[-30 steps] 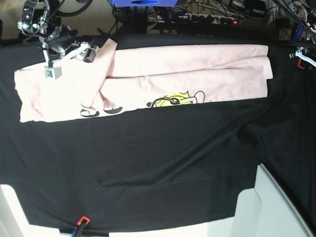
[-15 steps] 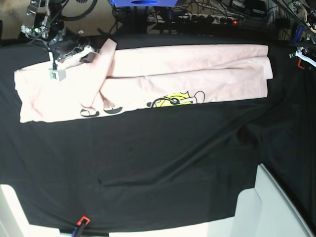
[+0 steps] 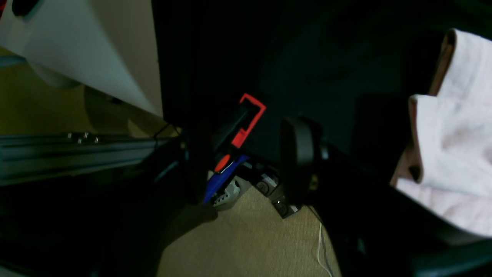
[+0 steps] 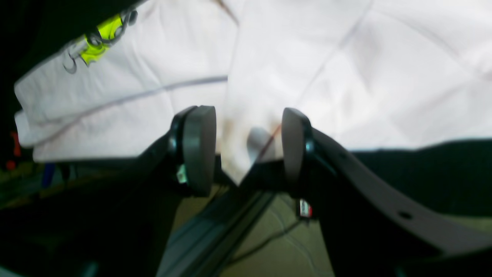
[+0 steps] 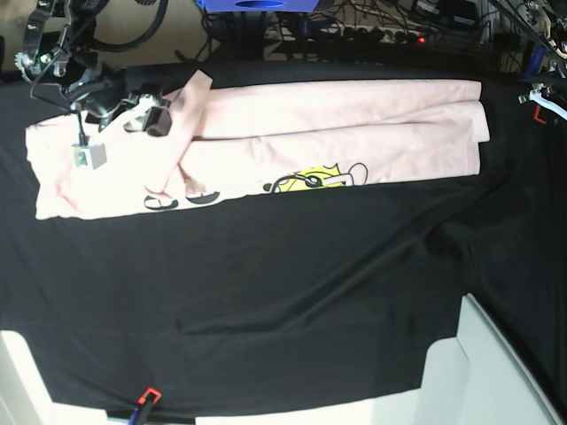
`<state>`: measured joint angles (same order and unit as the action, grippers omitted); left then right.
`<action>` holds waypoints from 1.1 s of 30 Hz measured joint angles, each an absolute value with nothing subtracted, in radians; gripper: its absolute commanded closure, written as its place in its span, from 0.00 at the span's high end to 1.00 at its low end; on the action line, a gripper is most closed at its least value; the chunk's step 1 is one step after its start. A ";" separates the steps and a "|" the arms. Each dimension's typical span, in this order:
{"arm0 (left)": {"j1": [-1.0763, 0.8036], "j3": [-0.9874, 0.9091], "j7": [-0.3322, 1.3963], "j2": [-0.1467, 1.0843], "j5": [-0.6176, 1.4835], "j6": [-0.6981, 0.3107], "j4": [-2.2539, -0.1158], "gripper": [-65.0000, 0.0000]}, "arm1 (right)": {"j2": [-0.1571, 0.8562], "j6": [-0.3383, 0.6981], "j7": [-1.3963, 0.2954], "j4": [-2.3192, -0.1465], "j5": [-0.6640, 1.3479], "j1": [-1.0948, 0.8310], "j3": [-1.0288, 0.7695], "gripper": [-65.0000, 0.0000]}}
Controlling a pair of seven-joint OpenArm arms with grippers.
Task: Fold the T-shirt properly
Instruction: 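Press and adjust the folded end with the right gripper, then release, then lower the right gripper onto the folded shirt end and pinch it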
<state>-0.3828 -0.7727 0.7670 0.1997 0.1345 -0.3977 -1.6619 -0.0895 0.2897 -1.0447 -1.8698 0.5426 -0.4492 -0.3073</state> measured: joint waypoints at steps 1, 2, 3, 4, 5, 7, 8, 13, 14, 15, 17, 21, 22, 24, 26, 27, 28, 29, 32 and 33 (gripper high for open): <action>-0.383 -0.773 0.766 0.200 0.135 -0.398 -1.662 0.44 | -0.090 0.290 -1.049 -1.869 0.542 -0.449 -0.307 0.42; -0.382 -0.773 0.767 0.199 0.135 -0.398 -1.662 0.44 | -0.089 0.289 -1.046 -1.868 0.540 -0.444 -0.307 0.42; -0.383 -0.773 0.767 0.199 0.135 -0.398 -1.662 0.44 | -0.088 0.291 -1.042 -1.855 0.543 -0.429 -0.309 0.42; -0.383 -0.773 0.767 0.197 0.134 -0.398 -1.662 0.44 | -0.086 0.291 -1.034 -1.827 0.541 -0.407 -0.309 0.42; -0.383 -0.773 0.767 0.197 0.134 -0.398 -1.662 0.44 | -0.086 0.292 -1.032 -1.800 0.538 -0.389 -0.310 0.42; -0.383 -0.773 0.767 0.194 0.135 -0.398 -1.662 0.44 | -0.084 0.294 -1.028 -1.735 0.538 -0.357 -0.312 0.42; -0.383 -0.773 0.767 0.194 0.135 -0.398 -1.662 0.44 | -0.077 0.295 -1.031 -1.707 0.542 -0.349 -0.312 0.42; -0.389 -0.773 0.762 0.196 0.136 -0.399 -1.656 0.44 | -0.042 0.293 -1.035 -1.642 0.530 -0.335 -0.316 0.43; -0.390 -0.773 0.762 0.197 0.139 -0.401 -1.645 0.44 | -0.042 0.293 -1.029 -1.645 0.537 -0.335 -0.316 0.43; -0.391 -0.773 0.763 0.198 0.135 -0.401 -1.633 0.44 | -0.043 0.293 -1.029 -1.645 0.537 -0.334 -0.316 0.43; -0.394 -0.773 0.770 0.201 0.132 -0.398 -1.611 0.44 | -0.047 0.293 -1.031 -1.645 0.537 -0.333 -0.316 0.43; -0.394 -0.773 0.768 0.200 0.136 -0.398 -1.609 0.44 | -0.044 0.293 -1.030 -1.644 0.536 -0.329 -0.316 0.43; -0.393 -0.773 0.766 0.200 0.136 -0.398 -1.609 0.44 | -0.044 0.293 -1.028 -1.637 0.537 -0.328 -0.316 0.43; -0.393 -0.773 0.767 0.202 0.134 -0.398 -1.609 0.44 | -0.044 0.293 -1.029 -1.597 0.537 -0.318 -0.316 0.43; -0.393 -0.773 0.766 0.202 0.135 -0.398 -1.609 0.44 | -0.044 0.294 -1.028 -1.559 0.541 -0.306 -0.316 0.43; -0.393 -0.773 0.766 0.202 0.135 -0.398 -1.609 0.44 | -0.044 0.293 -1.027 -1.547 0.537 -0.303 -0.316 0.43; -0.393 -0.773 0.766 0.202 0.135 -0.398 -1.609 0.44 | -0.044 0.293 -1.027 -1.539 0.536 -0.301 -0.316 0.43; -0.393 -0.773 0.766 0.202 0.135 -0.398 -1.609 0.44 | -0.044 0.293 -1.028 -1.538 0.536 -0.299 -0.316 0.43; -0.393 -0.773 0.766 0.202 0.135 -0.398 -1.609 0.44 | -0.044 0.294 -1.027 -1.535 0.537 -0.299 -0.316 0.42; -0.392 -0.773 0.766 0.202 0.135 -0.398 -1.609 0.44 | -0.044 0.294 -1.027 -1.535 0.537 -0.298 -0.313 0.42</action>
<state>-0.3916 -0.7727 0.7658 0.2020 0.1349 -0.3977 -1.6089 -0.0441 0.2935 -1.0267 -1.5349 0.5365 -0.2981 -0.3134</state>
